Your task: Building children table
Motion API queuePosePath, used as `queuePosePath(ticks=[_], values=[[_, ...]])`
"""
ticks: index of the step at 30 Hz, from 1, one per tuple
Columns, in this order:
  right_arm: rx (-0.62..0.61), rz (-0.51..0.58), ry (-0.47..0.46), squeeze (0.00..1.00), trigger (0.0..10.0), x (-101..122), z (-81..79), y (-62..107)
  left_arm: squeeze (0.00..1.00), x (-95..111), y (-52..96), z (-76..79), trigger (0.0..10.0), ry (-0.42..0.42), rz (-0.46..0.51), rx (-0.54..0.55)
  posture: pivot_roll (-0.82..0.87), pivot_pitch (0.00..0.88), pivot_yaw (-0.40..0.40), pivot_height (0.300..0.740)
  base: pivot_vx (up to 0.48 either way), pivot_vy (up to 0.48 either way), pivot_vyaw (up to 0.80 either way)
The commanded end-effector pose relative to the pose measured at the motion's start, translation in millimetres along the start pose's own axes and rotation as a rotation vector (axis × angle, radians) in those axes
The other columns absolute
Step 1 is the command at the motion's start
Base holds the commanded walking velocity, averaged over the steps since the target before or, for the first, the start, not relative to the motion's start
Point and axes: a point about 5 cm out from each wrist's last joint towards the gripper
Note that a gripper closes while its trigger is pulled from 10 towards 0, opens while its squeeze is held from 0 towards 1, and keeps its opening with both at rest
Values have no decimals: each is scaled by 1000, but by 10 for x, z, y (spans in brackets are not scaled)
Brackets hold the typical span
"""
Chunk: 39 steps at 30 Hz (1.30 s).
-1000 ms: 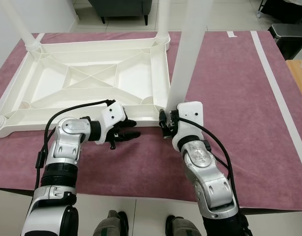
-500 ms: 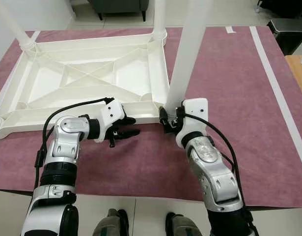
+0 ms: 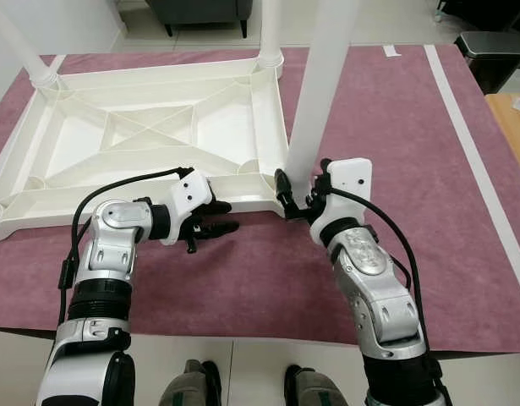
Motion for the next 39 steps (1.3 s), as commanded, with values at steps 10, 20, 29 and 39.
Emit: queuePosePath(ticks=[10, 20, 29, 39], values=[[494, 91, -41, 0, 10000, 327, 65, -103, 0, -132, 81, -209, 10000, 39, -73, 475, -84, 178, 139, 740, 0, 0, 0], [610, 45, 20, 0, 10000, 287, 82, -211, 0, -128, 96, -212, 10000, 38, -73, 480, -71, 176, 137, 740, 0, 0, 0], [720, 2, 75, 0, 10000, 201, 113, -366, 0, -124, 129, -214, 10000, 36, -74, 483, -51, 174, 137, 740, 0, 0, 0], [759, -34, 125, 0, 9608, 118, 168, -455, 0, 18, 134, -206, 10000, 29, 19, 440, -44, 164, 132, 740, 0, 0, 0]])
Point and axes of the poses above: a point about 5 cm out from each wrist's last joint towards the gripper, its own y axis pointing back from the gripper into the wrist, its own x axis along the axis of the wrist's last joint, z = x × y, and after that the axes turned 4 degrees about -y, right-handed
